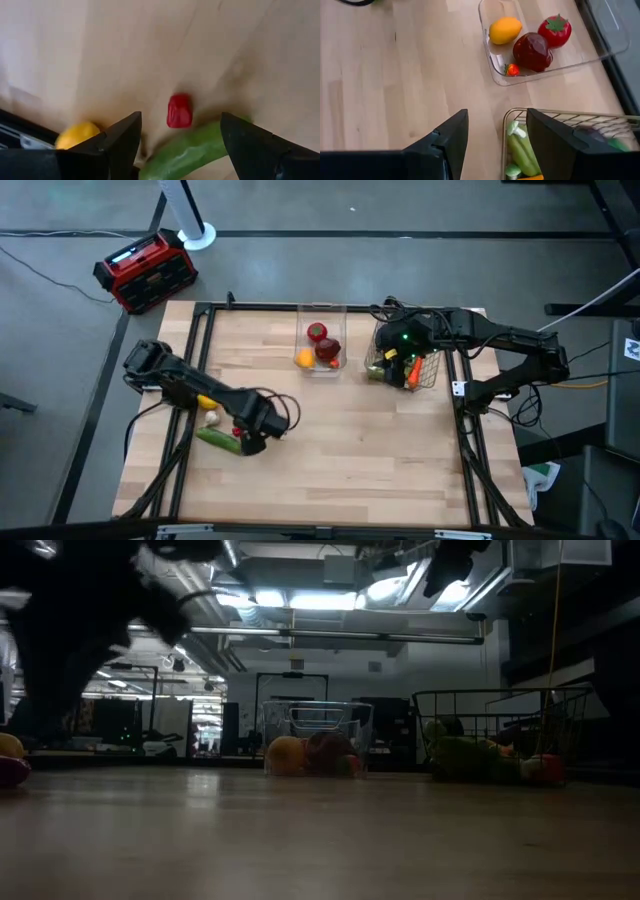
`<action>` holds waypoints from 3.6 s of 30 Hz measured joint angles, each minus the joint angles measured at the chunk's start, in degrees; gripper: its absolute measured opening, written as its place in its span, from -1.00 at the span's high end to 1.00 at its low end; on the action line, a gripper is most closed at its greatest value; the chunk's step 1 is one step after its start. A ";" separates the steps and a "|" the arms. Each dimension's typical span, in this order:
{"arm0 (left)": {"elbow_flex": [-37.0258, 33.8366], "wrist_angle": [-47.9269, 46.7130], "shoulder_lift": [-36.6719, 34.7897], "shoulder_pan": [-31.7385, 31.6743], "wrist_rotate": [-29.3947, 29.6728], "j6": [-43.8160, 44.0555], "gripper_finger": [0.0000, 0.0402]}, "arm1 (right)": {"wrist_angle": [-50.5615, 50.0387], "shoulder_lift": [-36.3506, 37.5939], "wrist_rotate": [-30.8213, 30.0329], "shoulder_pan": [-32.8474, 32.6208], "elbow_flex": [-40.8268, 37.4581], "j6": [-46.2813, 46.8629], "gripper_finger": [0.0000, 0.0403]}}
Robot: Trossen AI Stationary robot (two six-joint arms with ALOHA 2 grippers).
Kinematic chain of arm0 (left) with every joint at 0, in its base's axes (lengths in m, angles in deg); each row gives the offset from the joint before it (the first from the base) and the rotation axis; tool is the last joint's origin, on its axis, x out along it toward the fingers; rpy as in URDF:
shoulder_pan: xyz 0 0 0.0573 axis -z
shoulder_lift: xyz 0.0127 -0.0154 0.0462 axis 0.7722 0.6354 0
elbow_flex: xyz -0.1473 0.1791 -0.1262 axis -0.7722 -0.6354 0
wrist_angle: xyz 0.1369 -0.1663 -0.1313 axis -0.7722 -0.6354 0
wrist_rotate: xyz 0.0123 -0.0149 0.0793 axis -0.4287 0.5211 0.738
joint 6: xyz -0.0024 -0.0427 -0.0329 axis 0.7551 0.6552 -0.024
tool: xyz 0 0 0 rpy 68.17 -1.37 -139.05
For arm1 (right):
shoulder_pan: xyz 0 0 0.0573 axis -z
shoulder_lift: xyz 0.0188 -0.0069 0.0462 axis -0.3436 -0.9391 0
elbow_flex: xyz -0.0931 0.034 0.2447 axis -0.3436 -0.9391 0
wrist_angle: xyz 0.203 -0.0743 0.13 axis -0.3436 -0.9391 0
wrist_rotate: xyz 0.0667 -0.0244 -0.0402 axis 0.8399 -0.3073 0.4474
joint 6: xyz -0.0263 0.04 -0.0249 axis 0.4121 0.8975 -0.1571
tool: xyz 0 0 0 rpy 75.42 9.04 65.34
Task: Sort produce into baskets
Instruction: Put the red chili pepper into the wire basket
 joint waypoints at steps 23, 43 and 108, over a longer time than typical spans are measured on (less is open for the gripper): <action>-16.31 15.65 0.02 3.67 -2.38 8.75 -0.28 | 43.18 0.16 0.04 -7.57 -29.61 -2.97 0.02; -15.58 22.82 -0.11 -0.75 -5.77 7.84 0.49 | 52.94 -7.48 3.14 -11.02 -34.38 -2.92 0.02; -8.19 82.16 -0.04 -15.71 -10.23 -1.67 0.41 | 67.29 -10.25 -29.31 -28.87 -34.34 -15.14 0.07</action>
